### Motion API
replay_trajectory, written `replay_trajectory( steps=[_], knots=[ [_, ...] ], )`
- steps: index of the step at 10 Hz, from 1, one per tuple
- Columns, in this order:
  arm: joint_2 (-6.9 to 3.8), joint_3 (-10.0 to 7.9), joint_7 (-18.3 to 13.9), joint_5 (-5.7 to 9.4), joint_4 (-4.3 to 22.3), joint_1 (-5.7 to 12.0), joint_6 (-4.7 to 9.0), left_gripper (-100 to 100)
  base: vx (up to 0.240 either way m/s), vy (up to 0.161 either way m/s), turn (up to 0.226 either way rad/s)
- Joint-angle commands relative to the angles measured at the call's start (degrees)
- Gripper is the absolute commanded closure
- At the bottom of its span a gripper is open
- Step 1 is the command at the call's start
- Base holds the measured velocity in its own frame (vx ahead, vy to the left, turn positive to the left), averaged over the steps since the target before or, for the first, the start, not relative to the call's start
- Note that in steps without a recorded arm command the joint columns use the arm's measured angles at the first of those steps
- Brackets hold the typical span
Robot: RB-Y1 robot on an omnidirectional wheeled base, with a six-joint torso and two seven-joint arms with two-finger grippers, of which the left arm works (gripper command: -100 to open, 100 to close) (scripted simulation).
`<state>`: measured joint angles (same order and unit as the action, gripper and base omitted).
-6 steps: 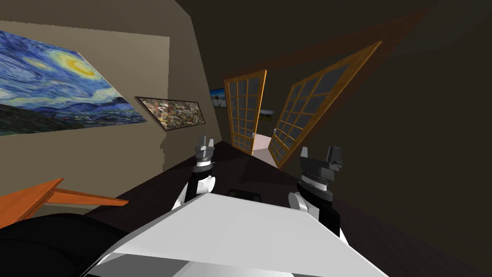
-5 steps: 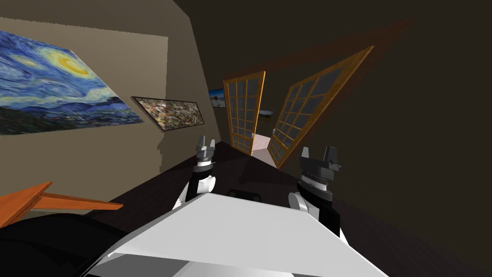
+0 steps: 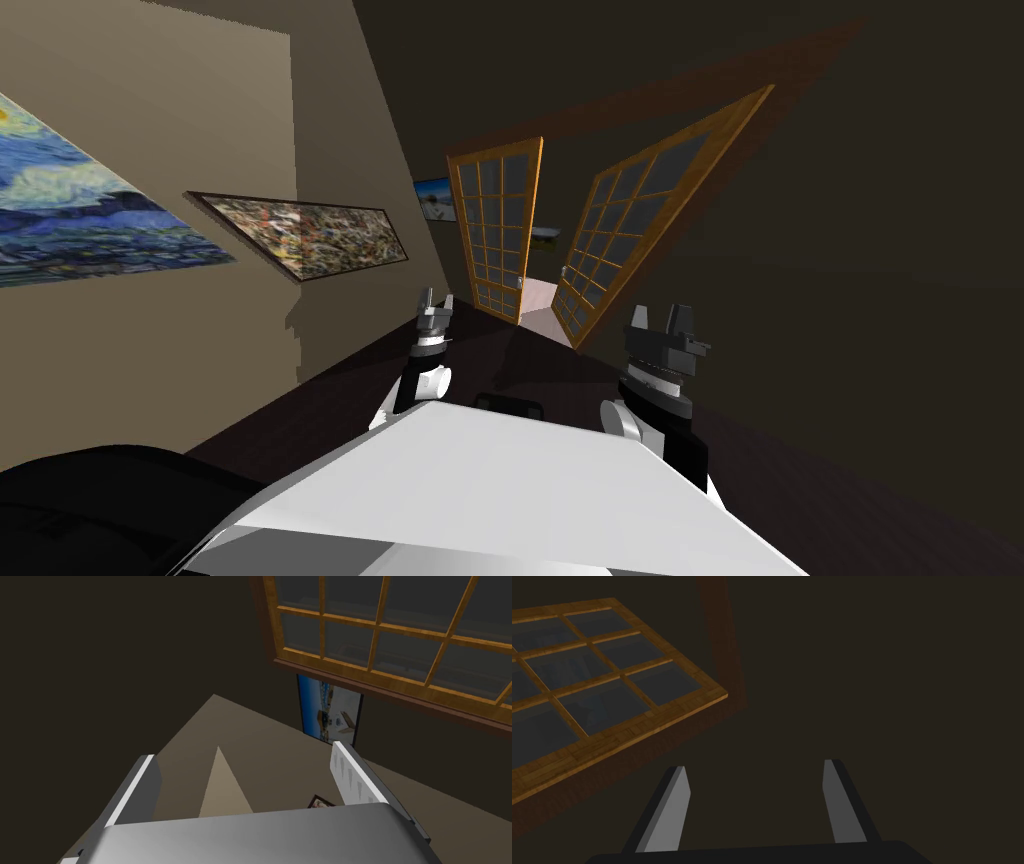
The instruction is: Push the door open
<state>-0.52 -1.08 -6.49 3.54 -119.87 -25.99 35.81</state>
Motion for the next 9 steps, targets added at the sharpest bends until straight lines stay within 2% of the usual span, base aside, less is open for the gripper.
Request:
replay_trajectory(
  steps=[1, 4, 5, 9],
  knots=[
    [-0.54, 0.17, -1.48, 0.92, 1.79, 0.51, 0.52, -100, 0.101, 0.021, -0.131],
    [-1.27, 0.44, -3.72, 2.42, 4.73, 1.46, 1.22, -100, 0.088, 0.023, -0.099],
    [-1.74, 0.62, -5.27, 3.45, 6.77, 2.11, 1.71, -100, 0.106, 0.030, -0.203],
    [-2.59, 1.04, -8.73, 5.77, 11.32, 3.58, 2.79, -100, 0.111, 0.043, -0.137]
  ],
)
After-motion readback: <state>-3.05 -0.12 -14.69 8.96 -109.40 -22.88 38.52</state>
